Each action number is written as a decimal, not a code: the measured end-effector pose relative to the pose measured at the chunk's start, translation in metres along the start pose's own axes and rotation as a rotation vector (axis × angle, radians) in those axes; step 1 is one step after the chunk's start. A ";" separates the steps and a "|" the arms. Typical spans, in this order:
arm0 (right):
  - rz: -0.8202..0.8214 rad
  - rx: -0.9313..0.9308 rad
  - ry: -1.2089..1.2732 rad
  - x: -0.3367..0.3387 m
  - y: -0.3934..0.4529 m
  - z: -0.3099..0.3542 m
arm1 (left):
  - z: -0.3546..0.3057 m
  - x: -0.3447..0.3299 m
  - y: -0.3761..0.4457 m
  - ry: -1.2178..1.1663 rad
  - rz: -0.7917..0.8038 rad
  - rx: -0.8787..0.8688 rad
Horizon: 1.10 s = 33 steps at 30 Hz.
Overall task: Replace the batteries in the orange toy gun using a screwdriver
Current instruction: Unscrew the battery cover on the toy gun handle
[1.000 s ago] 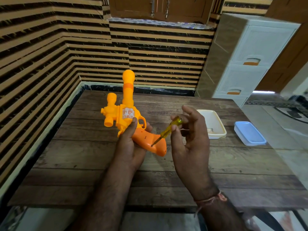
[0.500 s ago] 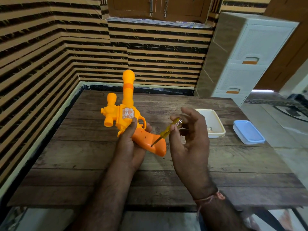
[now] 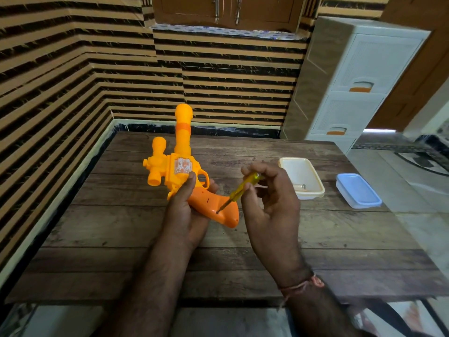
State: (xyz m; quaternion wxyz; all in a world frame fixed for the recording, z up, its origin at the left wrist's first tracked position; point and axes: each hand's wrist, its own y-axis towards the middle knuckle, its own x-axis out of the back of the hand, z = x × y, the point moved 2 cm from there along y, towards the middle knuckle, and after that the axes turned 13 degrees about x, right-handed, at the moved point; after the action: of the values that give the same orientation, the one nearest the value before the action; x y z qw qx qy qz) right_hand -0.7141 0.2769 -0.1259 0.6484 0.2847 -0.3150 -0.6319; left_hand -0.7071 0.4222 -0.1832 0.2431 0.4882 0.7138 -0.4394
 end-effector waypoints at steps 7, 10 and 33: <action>-0.007 0.056 -0.056 0.001 0.002 0.002 | 0.002 0.003 0.002 -0.011 0.031 0.017; 0.011 0.033 -0.041 -0.001 0.002 0.001 | 0.001 0.002 0.003 -0.028 0.041 0.027; -0.041 0.013 -0.056 0.002 0.001 -0.001 | -0.002 -0.003 -0.003 -0.042 -0.020 0.010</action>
State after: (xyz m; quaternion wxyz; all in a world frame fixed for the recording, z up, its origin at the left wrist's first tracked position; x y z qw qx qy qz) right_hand -0.7125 0.2747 -0.1254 0.6243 0.2778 -0.3311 -0.6507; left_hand -0.7090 0.4224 -0.1787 0.2512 0.4728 0.7111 -0.4557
